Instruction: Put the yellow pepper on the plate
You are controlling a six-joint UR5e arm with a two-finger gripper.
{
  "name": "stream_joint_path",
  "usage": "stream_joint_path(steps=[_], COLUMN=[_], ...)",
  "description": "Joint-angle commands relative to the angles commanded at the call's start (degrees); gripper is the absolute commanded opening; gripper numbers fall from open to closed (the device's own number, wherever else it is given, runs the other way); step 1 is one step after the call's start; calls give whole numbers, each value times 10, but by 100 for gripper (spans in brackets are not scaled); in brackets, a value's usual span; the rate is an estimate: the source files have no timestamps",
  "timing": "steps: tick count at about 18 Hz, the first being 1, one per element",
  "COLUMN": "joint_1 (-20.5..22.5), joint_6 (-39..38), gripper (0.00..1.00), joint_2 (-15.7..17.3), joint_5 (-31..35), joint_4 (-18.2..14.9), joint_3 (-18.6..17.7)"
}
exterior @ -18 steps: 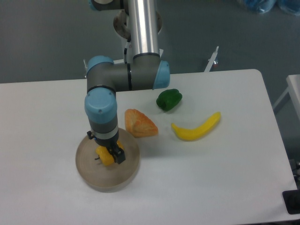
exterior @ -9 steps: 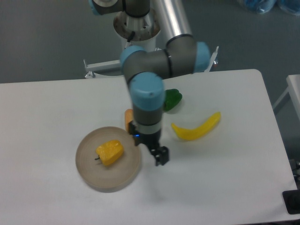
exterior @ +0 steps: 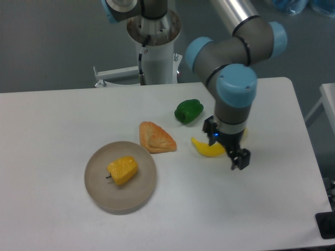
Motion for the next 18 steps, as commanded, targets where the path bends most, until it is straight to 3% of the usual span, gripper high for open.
stream_joint_path(steps=[18], joint_1=[25], joint_6=[-8], gripper=[100], joint_2=[-11], joint_5=[-46], joint_4=[4], joint_3=[0])
